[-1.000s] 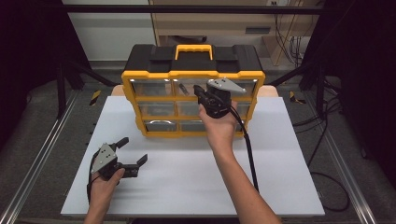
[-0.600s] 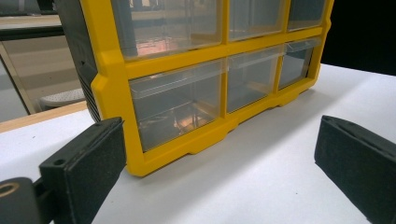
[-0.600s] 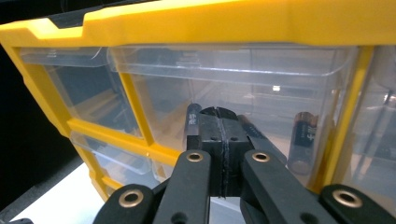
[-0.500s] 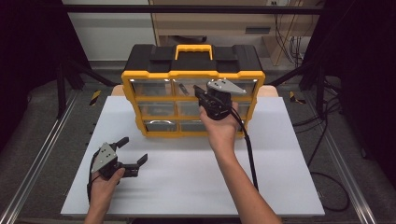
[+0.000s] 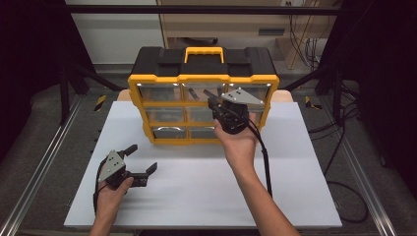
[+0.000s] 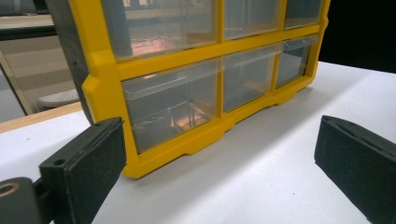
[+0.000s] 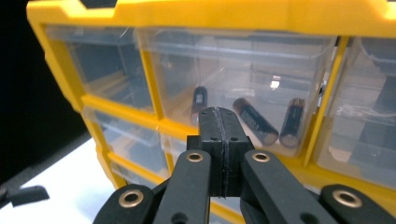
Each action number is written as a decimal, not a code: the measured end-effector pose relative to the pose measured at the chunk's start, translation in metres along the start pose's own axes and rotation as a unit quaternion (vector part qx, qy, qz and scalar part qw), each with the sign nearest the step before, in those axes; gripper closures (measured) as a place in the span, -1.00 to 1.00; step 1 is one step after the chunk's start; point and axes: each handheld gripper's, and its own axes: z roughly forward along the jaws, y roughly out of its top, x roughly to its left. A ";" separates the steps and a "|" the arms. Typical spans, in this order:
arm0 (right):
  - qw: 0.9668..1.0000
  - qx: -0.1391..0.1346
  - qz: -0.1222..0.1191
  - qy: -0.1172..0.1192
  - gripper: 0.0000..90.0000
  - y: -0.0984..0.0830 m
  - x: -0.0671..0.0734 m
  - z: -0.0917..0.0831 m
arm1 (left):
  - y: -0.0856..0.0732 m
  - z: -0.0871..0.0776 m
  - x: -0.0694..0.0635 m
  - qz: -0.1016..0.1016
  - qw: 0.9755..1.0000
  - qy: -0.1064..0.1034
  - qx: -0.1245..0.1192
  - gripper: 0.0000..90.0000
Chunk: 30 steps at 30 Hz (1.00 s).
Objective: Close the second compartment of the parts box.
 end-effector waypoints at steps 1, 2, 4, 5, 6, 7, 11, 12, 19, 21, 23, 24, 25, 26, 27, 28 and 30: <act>1.000 0.001 -0.001 0.001 1.00 0.000 0.000 -0.002 | 0.000 0.000 0.000 0.000 1.000 0.000 0.001 -0.96; 1.000 0.000 -0.005 0.001 1.00 0.000 0.000 -0.004 | 0.000 0.001 -0.001 0.001 1.000 0.000 0.002 -0.96; 1.000 -0.001 -0.008 0.001 1.00 0.000 0.000 -0.009 | 0.000 0.001 -0.001 0.002 1.000 0.000 0.003 -0.96; 1.000 -0.001 -0.009 0.001 1.00 0.000 -0.001 -0.011 | 0.000 0.002 -0.001 0.003 1.000 0.000 0.004 -0.96; 1.000 -0.002 -0.010 0.000 1.00 0.000 -0.002 -0.013 | 0.000 0.002 -0.001 0.003 1.000 0.001 0.004 -0.96; 1.000 -0.002 -0.010 0.000 1.00 0.000 -0.003 -0.016 | 0.000 0.002 -0.001 0.003 1.000 0.001 0.005 -0.96; 1.000 -0.006 -0.010 0.001 1.00 0.000 -0.008 -0.023 | -0.001 0.003 -0.001 0.005 1.000 0.002 0.007 -0.96; 1.000 -0.007 -0.010 0.002 1.00 0.000 -0.009 -0.024 | -0.001 0.004 -0.001 0.006 1.000 0.001 0.008 -0.96; 1.000 -0.015 -0.016 0.011 1.00 -0.003 -0.014 -0.034 | -0.003 0.002 -0.004 0.014 1.000 -0.002 0.016 -0.96; 1.000 -0.014 -0.018 0.013 1.00 -0.005 -0.016 -0.036 | -0.003 0.002 -0.004 0.014 1.000 -0.001 0.016 -0.96; 1.000 -0.012 -0.019 0.014 1.00 -0.007 -0.017 -0.038 | -0.003 0.002 -0.003 0.013 1.000 0.001 0.016 -0.96; 1.000 -0.011 -0.020 0.014 1.00 -0.007 -0.018 -0.039 | -0.003 0.002 -0.003 0.013 1.000 0.001 0.016 -0.96; 1.000 -0.009 -0.021 0.015 1.00 -0.008 -0.019 -0.040 | -0.003 0.002 -0.003 0.014 1.000 0.002 0.017 -0.96; 1.000 -0.009 -0.023 0.015 1.00 -0.008 -0.020 -0.041 | -0.003 0.001 -0.003 0.014 1.000 0.002 0.017 -0.96; 1.000 -0.009 -0.024 0.014 1.00 -0.008 -0.021 -0.042 | -0.003 0.001 -0.003 0.014 1.000 0.002 0.017 -0.96; 1.000 -0.009 -0.024 0.013 1.00 -0.008 -0.022 -0.043 | -0.003 0.001 -0.003 0.014 1.000 0.003 0.017 -0.96; 1.000 -0.010 -0.023 0.013 1.00 -0.007 -0.024 -0.045 | -0.003 0.001 -0.004 0.014 1.000 0.002 0.018 -0.96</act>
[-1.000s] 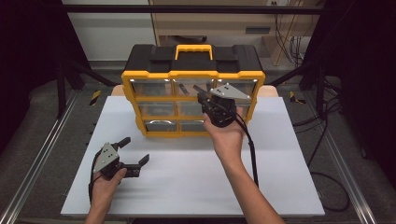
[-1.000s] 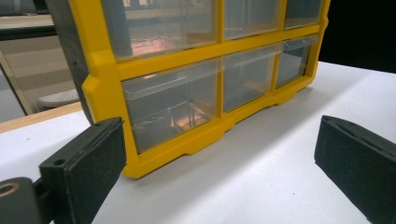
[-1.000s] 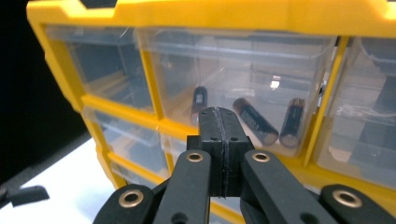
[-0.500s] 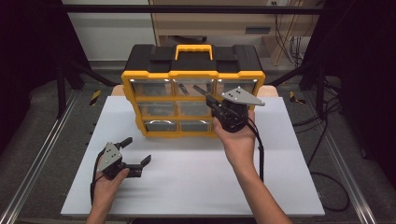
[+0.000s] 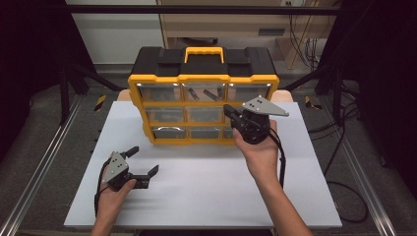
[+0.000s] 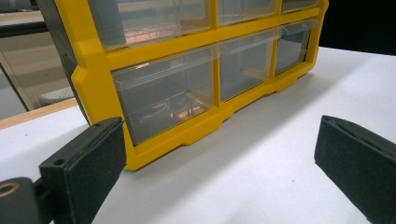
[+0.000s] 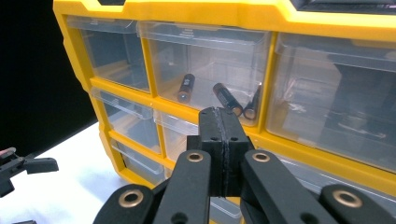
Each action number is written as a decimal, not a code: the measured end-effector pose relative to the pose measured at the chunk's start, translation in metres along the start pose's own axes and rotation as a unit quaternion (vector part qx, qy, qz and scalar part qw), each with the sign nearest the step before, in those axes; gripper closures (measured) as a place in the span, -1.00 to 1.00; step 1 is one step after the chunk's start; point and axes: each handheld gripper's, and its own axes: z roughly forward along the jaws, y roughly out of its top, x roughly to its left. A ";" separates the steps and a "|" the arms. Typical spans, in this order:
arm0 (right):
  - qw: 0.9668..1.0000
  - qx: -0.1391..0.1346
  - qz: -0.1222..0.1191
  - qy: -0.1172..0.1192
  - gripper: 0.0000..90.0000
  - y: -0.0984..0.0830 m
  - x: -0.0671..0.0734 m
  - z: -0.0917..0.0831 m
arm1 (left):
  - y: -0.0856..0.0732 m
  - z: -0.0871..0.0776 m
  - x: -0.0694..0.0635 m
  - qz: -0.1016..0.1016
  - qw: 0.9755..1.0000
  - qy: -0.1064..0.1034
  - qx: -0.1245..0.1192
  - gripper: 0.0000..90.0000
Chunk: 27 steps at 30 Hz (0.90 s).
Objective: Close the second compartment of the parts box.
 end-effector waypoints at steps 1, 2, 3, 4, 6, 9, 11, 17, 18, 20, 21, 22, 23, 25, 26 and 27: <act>1.000 0.000 0.000 0.000 1.00 0.000 -0.001 -0.001 | 0.000 0.000 0.000 0.001 1.000 -0.001 0.001 -0.96; 1.000 -0.001 -0.001 -0.001 1.00 0.001 -0.002 -0.002 | 0.000 0.001 0.000 0.001 1.000 -0.001 0.001 -0.96; 1.000 -0.002 0.000 -0.001 1.00 0.001 -0.002 -0.003 | 0.000 0.001 0.000 0.002 1.000 -0.002 0.002 -0.96; 1.000 -0.002 0.000 -0.002 1.00 0.001 -0.003 -0.004 | 0.000 0.001 -0.001 0.002 1.000 -0.002 0.002 -0.96; 1.000 -0.003 0.000 -0.002 1.00 0.001 -0.003 -0.006 | 0.000 0.001 -0.001 0.002 1.000 -0.002 0.001 -0.96; 1.000 -0.004 0.000 -0.002 1.00 0.002 -0.004 -0.008 | 0.000 0.000 0.000 0.001 1.000 -0.001 0.001 -0.96; 1.000 -0.006 0.001 -0.002 1.00 0.001 -0.005 -0.009 | 0.000 0.000 0.000 0.001 1.000 -0.001 0.001 -0.96; 1.000 -0.007 0.005 -0.005 0.98 -0.001 -0.009 -0.011 | 0.000 0.000 0.000 0.002 1.000 -0.002 0.001 -0.96; 1.000 -0.006 0.005 -0.006 0.94 -0.001 -0.009 -0.012 | 0.000 0.000 0.000 0.002 1.000 -0.002 0.001 -0.96; 1.000 -0.007 0.006 -0.009 0.85 -0.002 -0.011 -0.013 | 0.000 0.000 0.000 0.002 1.000 -0.002 0.001 -0.96; 1.000 -0.007 0.006 -0.010 0.79 -0.002 -0.011 -0.013 | 0.000 0.001 0.000 0.002 1.000 -0.002 0.001 -0.96; 1.000 -0.007 0.007 -0.010 0.73 -0.002 -0.012 -0.014 | 0.000 0.001 0.000 0.002 1.000 -0.002 0.001 -0.96; 1.000 -0.007 0.008 -0.010 0.66 -0.002 -0.013 -0.014 | 0.000 0.001 0.000 0.002 1.000 -0.002 0.001 -0.96; 1.000 -0.008 0.009 -0.011 0.50 -0.003 -0.014 -0.015 | 0.000 0.001 -0.001 0.002 1.000 -0.003 0.002 -0.96; 1.000 -0.009 0.010 -0.011 0.42 -0.004 -0.015 -0.015 | 0.000 0.001 -0.001 0.002 1.000 -0.003 0.002 -0.96; 1.000 -0.009 0.011 -0.012 0.35 -0.004 -0.015 -0.015 | 0.000 0.001 -0.001 0.003 1.000 -0.003 0.002 -0.96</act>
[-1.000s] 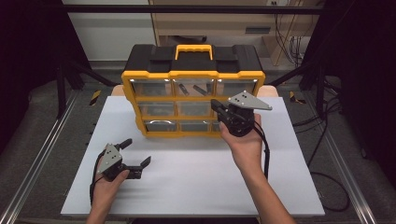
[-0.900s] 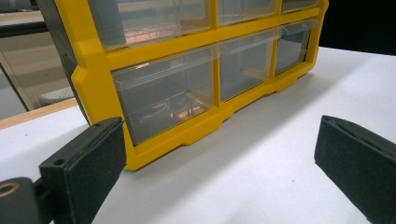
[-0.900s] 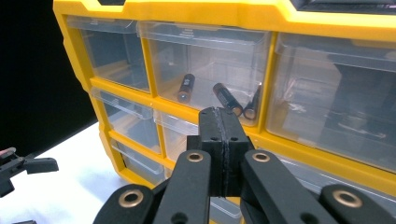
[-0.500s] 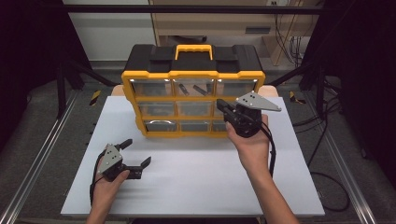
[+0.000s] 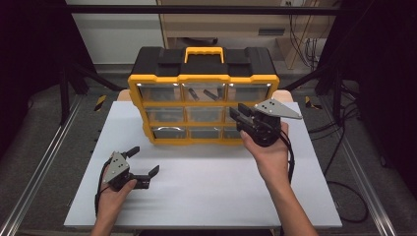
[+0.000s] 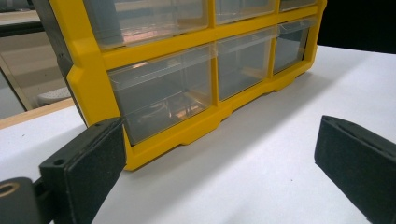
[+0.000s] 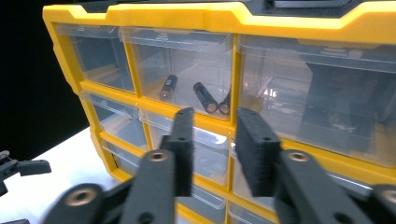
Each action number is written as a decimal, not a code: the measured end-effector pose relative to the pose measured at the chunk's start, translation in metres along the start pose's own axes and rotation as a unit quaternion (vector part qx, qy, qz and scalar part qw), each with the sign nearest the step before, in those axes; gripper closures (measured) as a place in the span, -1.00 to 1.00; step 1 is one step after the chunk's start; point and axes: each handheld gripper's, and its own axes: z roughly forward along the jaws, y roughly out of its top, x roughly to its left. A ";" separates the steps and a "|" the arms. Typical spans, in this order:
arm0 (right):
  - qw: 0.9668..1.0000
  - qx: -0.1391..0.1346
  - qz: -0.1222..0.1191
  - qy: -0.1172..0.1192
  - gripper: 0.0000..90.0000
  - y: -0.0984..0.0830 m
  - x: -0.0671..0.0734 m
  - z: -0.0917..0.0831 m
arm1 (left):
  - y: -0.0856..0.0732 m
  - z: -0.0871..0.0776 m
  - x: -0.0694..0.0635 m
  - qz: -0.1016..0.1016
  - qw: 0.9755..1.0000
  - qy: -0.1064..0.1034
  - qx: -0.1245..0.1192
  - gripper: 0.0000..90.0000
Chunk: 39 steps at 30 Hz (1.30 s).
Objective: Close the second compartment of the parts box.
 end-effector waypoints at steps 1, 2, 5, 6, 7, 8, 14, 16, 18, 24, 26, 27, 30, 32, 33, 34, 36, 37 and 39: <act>1.000 -0.001 0.001 0.000 0.28 0.000 -0.001 0.000 | 0.000 0.000 0.000 0.000 1.000 0.000 0.000 -0.96; 1.000 -0.001 0.002 0.002 0.22 -0.001 -0.001 -0.001 | 0.000 0.000 0.000 0.000 1.000 0.000 0.000 -0.96; 1.000 -0.002 0.001 0.003 0.05 -0.002 -0.002 -0.002 | 0.000 0.000 0.000 0.000 1.000 0.000 0.000 -0.96; 1.000 -0.002 0.000 0.004 -0.01 -0.002 -0.002 -0.003 | 0.000 0.000 0.000 0.000 1.000 0.000 0.000 -0.96; 1.000 -0.001 -0.001 0.005 -0.06 -0.002 -0.003 -0.003 | 0.000 0.000 0.000 0.000 1.000 0.000 0.000 -0.96; 1.000 -0.001 -0.002 0.007 -0.12 -0.003 -0.003 -0.004 | 0.000 0.000 0.000 0.000 1.000 0.000 0.000 -0.96; 1.000 0.001 -0.010 0.007 -0.43 -0.004 -0.003 -0.006 | 0.000 0.001 -0.001 0.000 1.000 -0.001 0.001 -0.96; 1.000 0.002 -0.012 0.009 -0.52 -0.005 -0.003 -0.007 | 0.000 0.001 -0.001 0.000 1.000 -0.001 0.001 -0.96; 1.000 0.004 -0.013 0.013 -0.60 -0.006 -0.004 -0.007 | 0.000 0.001 -0.001 0.001 1.000 -0.002 0.000 -0.96; 1.000 -0.011 -0.016 0.007 -0.80 -0.004 -0.005 -0.014 | 0.000 0.001 -0.001 0.000 1.000 -0.004 0.002 -0.96; 1.000 -0.014 -0.017 0.008 -0.86 -0.004 -0.007 -0.016 | 0.000 0.001 -0.001 0.000 1.000 -0.004 0.001 -0.96; 1.000 -0.015 -0.023 0.008 -0.88 -0.004 -0.007 -0.017 | 0.000 0.001 -0.002 0.000 1.000 -0.004 0.001 -0.96; 0.999 -0.020 -0.034 0.007 -0.91 -0.005 -0.009 -0.021 | 0.000 0.002 -0.002 0.000 1.000 -0.005 0.001 -0.96; 0.999 -0.025 -0.035 0.008 -0.91 -0.005 -0.010 -0.024 | 0.000 0.002 -0.002 0.000 1.000 -0.005 0.001 -0.96; 0.999 -0.025 -0.034 0.007 -0.91 -0.005 -0.011 -0.025 | 0.000 0.002 -0.002 0.000 1.000 -0.005 0.001 -0.96; 0.999 -0.026 -0.035 0.005 -0.91 -0.005 -0.012 -0.026 | 0.000 0.002 -0.002 0.000 1.000 -0.005 0.001 -0.96; 0.999 -0.028 -0.032 0.003 -0.91 -0.006 -0.014 -0.029 | 0.000 0.002 -0.002 0.000 1.000 -0.005 0.001 -0.96; 0.999 -0.028 -0.032 0.002 -0.91 -0.006 -0.015 -0.030 | 0.000 0.002 -0.002 -0.001 1.000 -0.005 0.001 -0.96; 0.999 -0.029 -0.031 0.000 -0.91 -0.007 -0.017 -0.032 | 0.000 0.001 -0.002 -0.001 1.000 -0.005 0.001 -0.96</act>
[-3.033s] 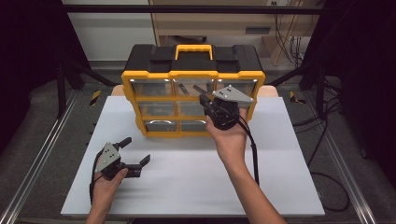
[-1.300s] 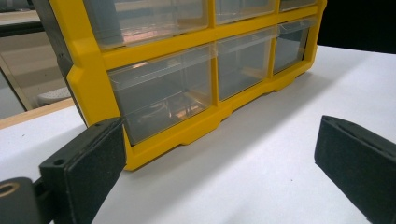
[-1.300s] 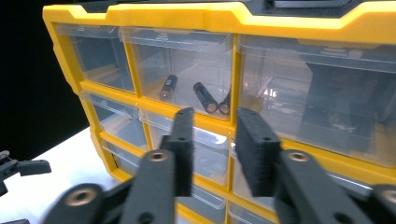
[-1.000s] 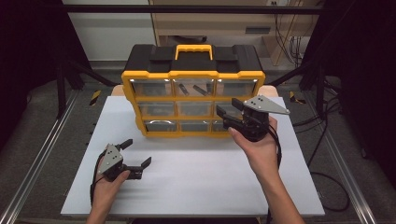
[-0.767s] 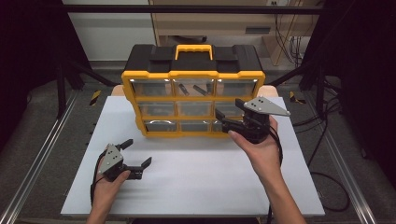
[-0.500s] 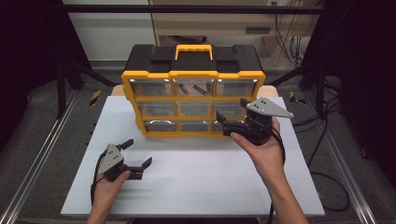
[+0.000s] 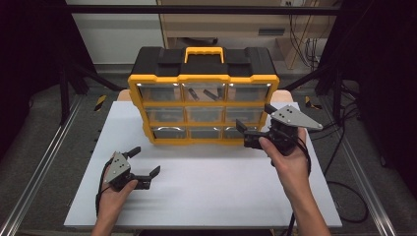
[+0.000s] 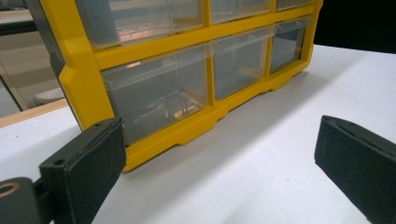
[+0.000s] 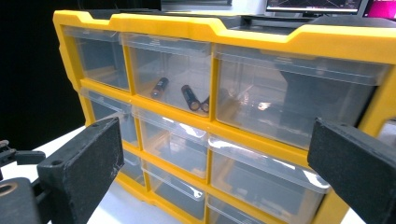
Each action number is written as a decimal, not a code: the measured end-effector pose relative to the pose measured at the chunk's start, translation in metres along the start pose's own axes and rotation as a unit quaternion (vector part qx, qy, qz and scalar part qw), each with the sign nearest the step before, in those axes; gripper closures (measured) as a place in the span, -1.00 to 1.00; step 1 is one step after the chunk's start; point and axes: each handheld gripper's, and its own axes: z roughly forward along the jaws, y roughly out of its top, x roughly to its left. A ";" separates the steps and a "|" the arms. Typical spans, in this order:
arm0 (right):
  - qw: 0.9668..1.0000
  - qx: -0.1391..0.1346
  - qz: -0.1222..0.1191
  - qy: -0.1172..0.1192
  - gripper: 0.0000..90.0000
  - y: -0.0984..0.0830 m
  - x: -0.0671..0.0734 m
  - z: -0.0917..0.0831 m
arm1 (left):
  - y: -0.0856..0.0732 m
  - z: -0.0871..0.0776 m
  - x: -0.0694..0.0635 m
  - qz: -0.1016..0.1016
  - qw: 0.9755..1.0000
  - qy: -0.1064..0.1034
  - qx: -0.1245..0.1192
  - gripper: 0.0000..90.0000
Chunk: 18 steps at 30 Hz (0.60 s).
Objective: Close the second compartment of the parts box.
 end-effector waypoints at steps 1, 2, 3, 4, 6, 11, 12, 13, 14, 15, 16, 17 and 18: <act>1.000 -0.001 0.001 -0.001 -0.91 0.000 -0.001 -0.001 | 0.000 0.000 0.000 0.000 1.000 0.000 0.000 -0.96; 1.000 -0.002 0.001 -0.002 -0.91 0.000 -0.002 -0.002 | 0.000 0.000 0.000 0.000 1.000 0.000 0.000 -0.96; 1.000 -0.003 0.002 -0.002 -0.91 -0.001 -0.002 -0.004 | 0.000 0.000 0.000 -0.001 1.000 0.001 -0.001 -0.96; 1.000 -0.004 0.003 -0.003 -0.91 -0.001 -0.003 -0.005 | 0.000 0.000 0.000 -0.001 1.000 0.001 -0.001 -0.96; 1.000 -0.007 0.002 -0.002 -0.92 -0.001 -0.004 -0.007 | 0.000 0.000 0.000 -0.001 1.000 0.001 -0.001 -0.96; 1.000 -0.005 -0.002 -0.005 -0.93 -0.003 -0.006 -0.011 | 0.000 -0.001 0.001 -0.003 1.000 0.001 -0.002 -0.96; 1.000 -0.005 -0.002 -0.005 -0.93 -0.003 -0.006 -0.012 | 0.000 -0.001 0.001 -0.003 1.000 0.001 -0.002 -0.96; 1.000 -0.005 -0.003 -0.006 -0.93 -0.004 -0.006 -0.012 | 0.000 -0.001 0.001 -0.003 1.000 0.001 -0.002 -0.96; 1.000 -0.004 -0.003 -0.007 -0.93 -0.005 -0.007 -0.013 | 0.000 -0.001 0.001 -0.003 1.000 0.001 -0.002 -0.96; 1.000 -0.004 -0.002 -0.007 -0.93 -0.005 -0.007 -0.014 | 0.000 -0.001 0.000 -0.003 1.000 0.001 -0.001 -0.96; 1.000 -0.004 -0.003 -0.007 -0.93 -0.006 -0.008 -0.015 | 0.000 -0.001 0.000 -0.002 1.000 0.001 -0.001 -0.96; 1.000 -0.004 -0.003 -0.007 -0.93 -0.007 -0.008 -0.015 | 0.000 -0.001 0.000 -0.002 1.000 0.000 -0.001 -0.96; 1.000 -0.003 -0.004 -0.007 -0.93 -0.008 -0.009 -0.016 | 0.000 -0.001 0.000 -0.001 1.000 0.000 -0.001 -0.96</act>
